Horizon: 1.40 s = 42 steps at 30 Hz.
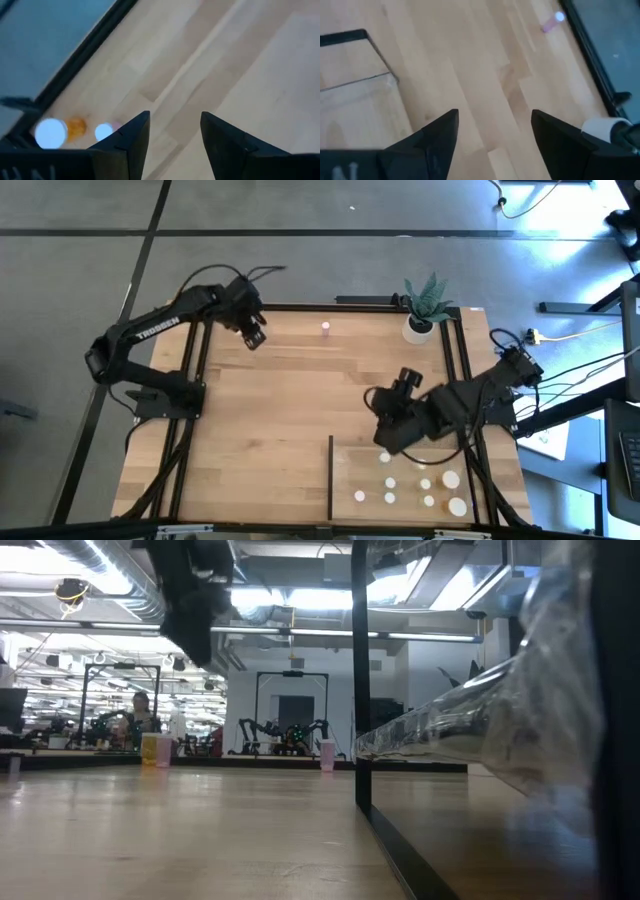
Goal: Pick and place medicine bottles onto shelf by color
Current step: Put the left pink pill bottle on the shelf aligned with the other pink pill bottle
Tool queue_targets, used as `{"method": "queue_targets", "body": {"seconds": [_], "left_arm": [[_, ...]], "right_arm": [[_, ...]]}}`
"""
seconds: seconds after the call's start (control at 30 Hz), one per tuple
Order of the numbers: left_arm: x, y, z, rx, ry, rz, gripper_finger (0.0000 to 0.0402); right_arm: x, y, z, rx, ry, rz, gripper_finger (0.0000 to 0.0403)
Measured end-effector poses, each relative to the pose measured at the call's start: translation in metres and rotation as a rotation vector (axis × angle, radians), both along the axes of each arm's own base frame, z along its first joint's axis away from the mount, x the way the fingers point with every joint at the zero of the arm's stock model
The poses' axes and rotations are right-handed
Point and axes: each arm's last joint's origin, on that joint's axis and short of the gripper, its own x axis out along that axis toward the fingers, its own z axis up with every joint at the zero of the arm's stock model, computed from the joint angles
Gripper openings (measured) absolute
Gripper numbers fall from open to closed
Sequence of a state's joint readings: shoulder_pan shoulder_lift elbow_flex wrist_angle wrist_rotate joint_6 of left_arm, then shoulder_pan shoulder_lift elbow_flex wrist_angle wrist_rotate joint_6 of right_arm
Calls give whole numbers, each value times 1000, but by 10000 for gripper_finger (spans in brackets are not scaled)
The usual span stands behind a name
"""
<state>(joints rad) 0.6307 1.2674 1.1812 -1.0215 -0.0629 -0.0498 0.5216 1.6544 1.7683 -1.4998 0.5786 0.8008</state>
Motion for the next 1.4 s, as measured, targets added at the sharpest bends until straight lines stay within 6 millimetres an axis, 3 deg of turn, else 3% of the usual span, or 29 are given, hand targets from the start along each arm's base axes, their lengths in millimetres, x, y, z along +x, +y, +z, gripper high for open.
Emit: {"method": "queue_targets", "body": {"seconds": [0.3,0.57,0.8,1.07,1.4], "left_arm": [[-9,56,-38,-131,103,214,169],[-18,83,-68,-193,236,349,169],[-24,84,-65,-160,274,391,169],[-27,79,-65,-194,314,385,169],[-28,80,-65,-196,312,390,169]], "right_arm": [[20,-27,12,36,-23,183,252],[27,-41,12,22,-8,215,252],[32,-54,13,-4,5,234,252],[50,-76,18,-49,-96,247,252],[58,-101,23,-176,-156,126,252]]}}
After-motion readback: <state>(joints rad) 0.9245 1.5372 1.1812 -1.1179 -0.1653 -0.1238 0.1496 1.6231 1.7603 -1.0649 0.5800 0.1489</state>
